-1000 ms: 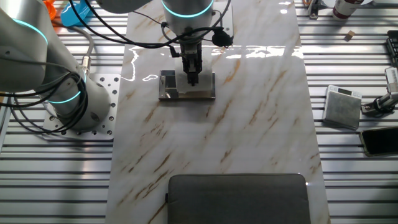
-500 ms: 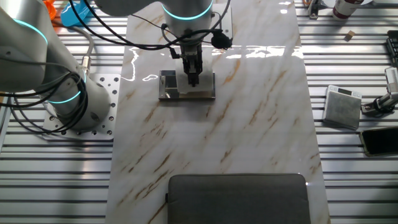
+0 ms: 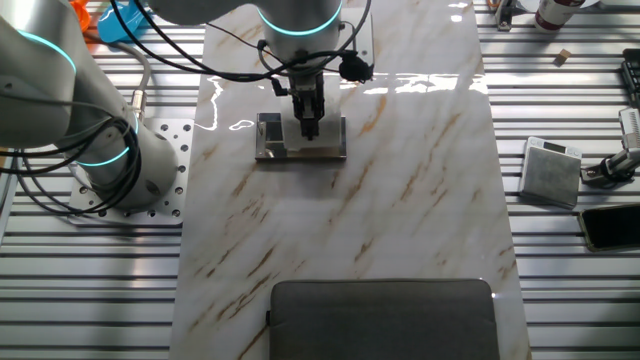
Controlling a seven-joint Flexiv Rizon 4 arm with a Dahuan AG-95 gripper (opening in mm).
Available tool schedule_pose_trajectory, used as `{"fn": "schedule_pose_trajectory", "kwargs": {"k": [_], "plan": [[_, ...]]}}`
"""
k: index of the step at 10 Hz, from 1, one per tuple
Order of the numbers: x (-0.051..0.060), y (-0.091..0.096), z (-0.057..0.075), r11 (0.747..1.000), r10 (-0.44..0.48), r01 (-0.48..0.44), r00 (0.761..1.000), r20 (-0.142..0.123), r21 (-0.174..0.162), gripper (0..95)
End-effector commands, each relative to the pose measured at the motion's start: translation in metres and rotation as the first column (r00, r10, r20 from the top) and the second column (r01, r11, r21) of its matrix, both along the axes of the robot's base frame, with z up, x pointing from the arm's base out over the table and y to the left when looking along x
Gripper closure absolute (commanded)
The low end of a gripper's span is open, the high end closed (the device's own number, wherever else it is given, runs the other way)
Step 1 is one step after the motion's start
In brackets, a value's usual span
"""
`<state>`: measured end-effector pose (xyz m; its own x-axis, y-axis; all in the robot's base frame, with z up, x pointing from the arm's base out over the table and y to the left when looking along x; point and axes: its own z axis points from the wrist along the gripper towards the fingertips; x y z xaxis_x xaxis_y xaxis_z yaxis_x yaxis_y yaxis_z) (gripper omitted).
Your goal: Take the roll of paper down from the shelf
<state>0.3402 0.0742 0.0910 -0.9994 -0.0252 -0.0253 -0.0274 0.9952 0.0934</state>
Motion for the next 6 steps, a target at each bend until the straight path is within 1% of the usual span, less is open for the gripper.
{"fn": "schedule_pose_trajectory", "kwargs": {"k": [1,3,6], "plan": [[0.0014,0.0018,-0.0029,1.0,-0.002,0.002,1.0,0.004,0.002,95.0],[0.0013,0.0023,-0.0031,1.0,-0.002,0.002,1.0,0.004,0.008,95.0],[0.0016,0.0011,-0.0021,1.0,0.0,0.0,1.0,0.003,0.007,95.0]]}}
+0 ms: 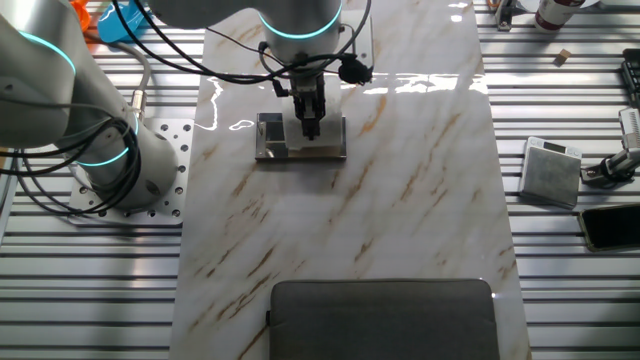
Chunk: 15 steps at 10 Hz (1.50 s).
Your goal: Take the roll of paper down from the shelf
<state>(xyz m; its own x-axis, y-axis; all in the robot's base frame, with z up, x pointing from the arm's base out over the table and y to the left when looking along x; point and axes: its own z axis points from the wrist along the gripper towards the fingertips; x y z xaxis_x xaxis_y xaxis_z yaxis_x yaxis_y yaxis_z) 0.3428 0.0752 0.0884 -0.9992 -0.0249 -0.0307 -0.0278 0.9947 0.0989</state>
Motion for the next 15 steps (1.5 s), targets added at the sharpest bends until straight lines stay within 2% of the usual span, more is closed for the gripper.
{"fn": "schedule_pose_trajectory", "kwargs": {"k": [1,6,10,15], "plan": [[-0.0008,-0.0006,0.0005,1.0,0.0,0.0,1.0,-0.003,0.001,95.0],[-0.0008,-0.0007,-0.0006,1.0,0.008,-0.008,1.0,-0.02,-0.001,95.0],[-0.0007,-0.0011,-0.0004,1.0,0.016,-0.016,0.999,-0.047,0.001,95.0],[-0.0005,-0.0023,0.0005,1.0,0.014,-0.013,0.998,-0.057,0.009,95.0]]}}
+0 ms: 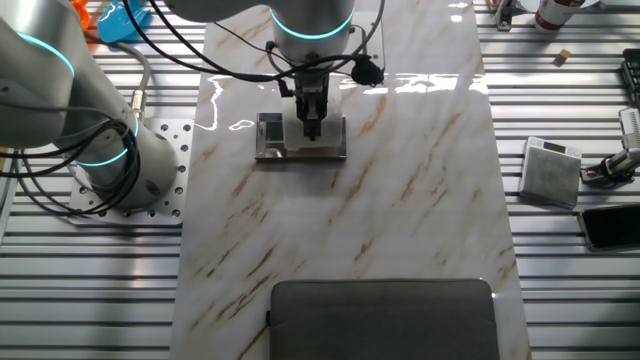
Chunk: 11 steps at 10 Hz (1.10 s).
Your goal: Take the roll of paper down from the shelf
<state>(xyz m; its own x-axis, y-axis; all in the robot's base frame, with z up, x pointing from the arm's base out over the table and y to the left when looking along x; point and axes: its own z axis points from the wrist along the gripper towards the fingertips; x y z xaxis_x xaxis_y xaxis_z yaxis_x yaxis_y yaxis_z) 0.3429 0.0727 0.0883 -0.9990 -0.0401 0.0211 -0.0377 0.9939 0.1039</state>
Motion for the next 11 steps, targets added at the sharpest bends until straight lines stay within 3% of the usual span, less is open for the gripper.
{"fn": "schedule_pose_trajectory", "kwargs": {"k": [1,6,11], "plan": [[-0.0004,-0.0004,0.0009,1.0,-0.001,0.001,1.0,-0.016,0.008,95.0],[0.0003,-0.0039,0.003,1.0,0.005,-0.004,0.998,-0.061,0.026,95.0],[0.0002,-0.0033,0.0029,1.0,0.006,-0.005,0.998,-0.057,0.023,95.0]]}}
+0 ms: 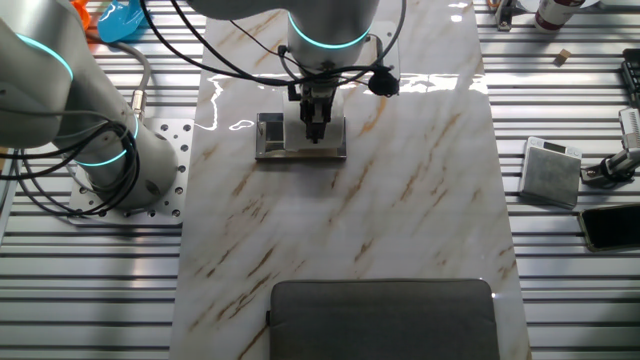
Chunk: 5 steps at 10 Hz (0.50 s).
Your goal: Take the roll of paper down from the shelf
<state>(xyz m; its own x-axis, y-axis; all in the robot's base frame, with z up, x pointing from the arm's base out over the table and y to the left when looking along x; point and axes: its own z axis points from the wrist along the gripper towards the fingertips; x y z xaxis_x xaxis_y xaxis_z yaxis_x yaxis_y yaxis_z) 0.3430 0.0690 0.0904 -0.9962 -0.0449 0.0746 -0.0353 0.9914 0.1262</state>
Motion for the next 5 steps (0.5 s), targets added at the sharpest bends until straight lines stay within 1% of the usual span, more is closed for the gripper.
{"fn": "schedule_pose_trajectory", "kwargs": {"k": [1,5], "plan": [[0.0,0.0008,0.0006,1.0,0.002,-0.002,1.0,-0.002,0.002,95.0],[-0.0006,0.0035,-0.0006,1.0,0.0,0.0,1.0,-0.003,0.001,95.0]]}}
